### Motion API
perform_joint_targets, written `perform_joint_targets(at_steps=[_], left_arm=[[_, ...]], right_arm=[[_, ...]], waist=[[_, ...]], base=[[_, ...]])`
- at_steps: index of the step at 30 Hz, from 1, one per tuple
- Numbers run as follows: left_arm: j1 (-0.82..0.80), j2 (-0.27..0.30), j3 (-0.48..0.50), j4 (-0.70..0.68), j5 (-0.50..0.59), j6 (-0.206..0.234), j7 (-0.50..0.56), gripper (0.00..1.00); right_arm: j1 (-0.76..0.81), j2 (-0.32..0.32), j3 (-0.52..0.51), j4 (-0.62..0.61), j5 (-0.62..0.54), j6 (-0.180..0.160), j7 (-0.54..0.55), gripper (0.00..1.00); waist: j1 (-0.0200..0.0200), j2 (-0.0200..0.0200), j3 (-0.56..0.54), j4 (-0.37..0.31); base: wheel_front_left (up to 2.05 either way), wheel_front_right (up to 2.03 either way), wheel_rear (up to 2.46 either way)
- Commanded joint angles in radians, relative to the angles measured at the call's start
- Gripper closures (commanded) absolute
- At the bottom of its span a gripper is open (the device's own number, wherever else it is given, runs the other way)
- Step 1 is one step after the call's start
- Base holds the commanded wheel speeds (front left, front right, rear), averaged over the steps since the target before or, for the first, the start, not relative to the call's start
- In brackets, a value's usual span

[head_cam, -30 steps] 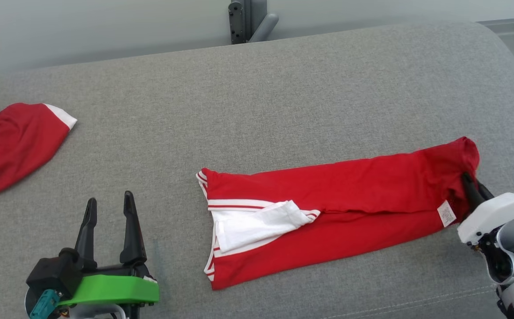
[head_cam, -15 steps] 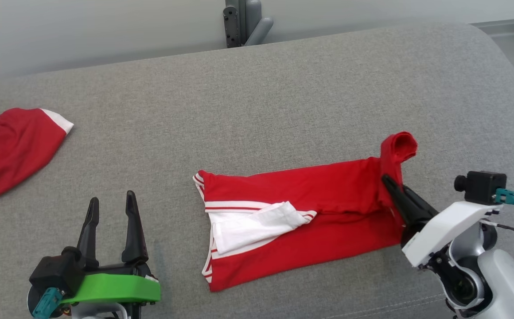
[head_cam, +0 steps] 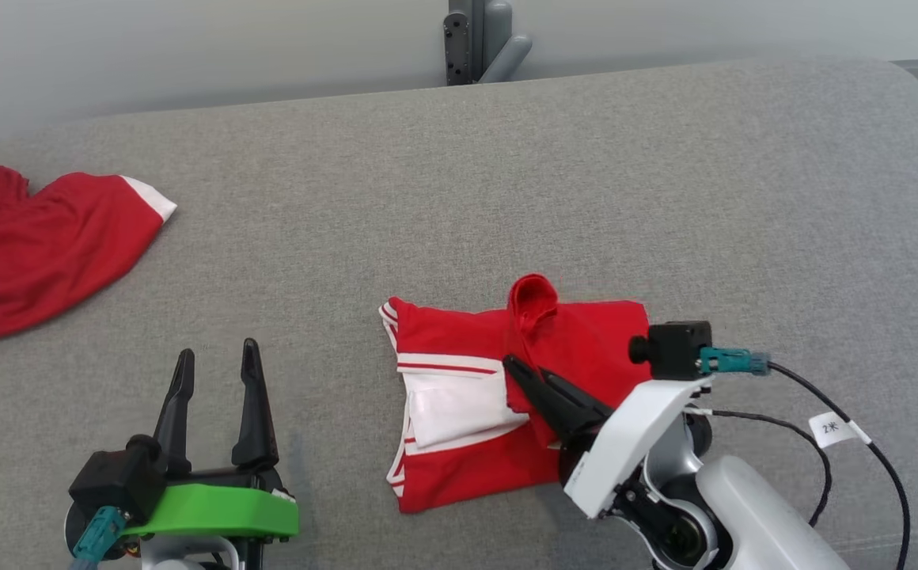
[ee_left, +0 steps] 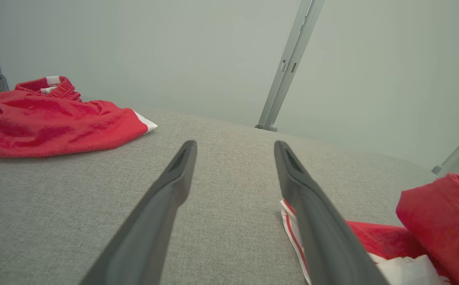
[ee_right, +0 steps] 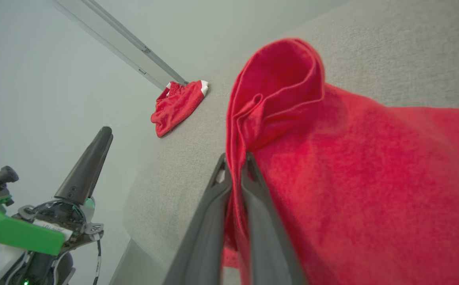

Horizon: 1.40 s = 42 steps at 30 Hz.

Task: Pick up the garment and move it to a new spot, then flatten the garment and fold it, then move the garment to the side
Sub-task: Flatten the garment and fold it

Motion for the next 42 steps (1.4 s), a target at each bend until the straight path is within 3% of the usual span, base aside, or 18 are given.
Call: perform_joint_targets(at_steps=[1,17,18,19,20,21,32,42], left_arm=[[-0.017,-0.001,0.003,0.004,0.002,-0.004,0.0,0.0],[-0.02,-0.02,-0.002,0.023,0.01,-0.02,0.0,0.0],[-0.02,-0.021,-0.002,0.024,0.011,-0.02,0.0,0.0],[-0.019,-0.022,-0.001,0.025,0.011,-0.02,0.0,0.0],[-0.018,-0.023,0.0,0.026,0.012,-0.021,0.0,0.0],[-0.017,-0.024,0.002,0.027,0.012,-0.023,0.0,0.0],[0.006,-0.03,0.004,0.03,0.022,-0.027,0.0,0.0],[0.019,-0.035,-0.015,0.036,0.034,-0.027,0.0,0.0]], right_arm=[[-0.021,0.005,0.016,0.014,0.007,0.0,-0.006,1.0],[-0.176,0.068,0.171,0.331,0.063,0.0,-0.093,1.0],[-0.182,0.069,0.179,0.347,0.066,0.0,-0.099,0.82],[-0.188,0.07,0.186,0.362,0.07,0.0,-0.107,0.57],[-0.192,0.071,0.194,0.374,0.073,0.0,-0.113,0.13],[-0.197,0.073,0.202,0.384,0.076,0.0,-0.122,0.0],[-0.23,0.06,0.252,0.403,0.073,0.0,-0.231,0.0],[-0.237,0.004,0.129,0.418,-0.112,0.0,-0.427,0.0]], waist=[[0.0,0.0069,0.0,0.015],[0.0,0.0069,-0.005,0.085],[0.0,0.0069,-0.006,0.088],[0.0,0.0069,-0.007,0.09],[0.0,0.0069,-0.008,0.092],[0.0,0.0069,-0.009,0.093],[0.0,0.0069,-0.022,0.078],[0.0,0.0069,-0.037,0.049]], base=[[0.0,0.0,0.0],[0.0,0.0,0.0],[0.0,0.0,0.0],[0.0,0.0,0.0],[0.0,0.0,0.0],[0.0,0.0,0.0],[0.0,0.0,0.0],[0.0,0.0,0.0]])
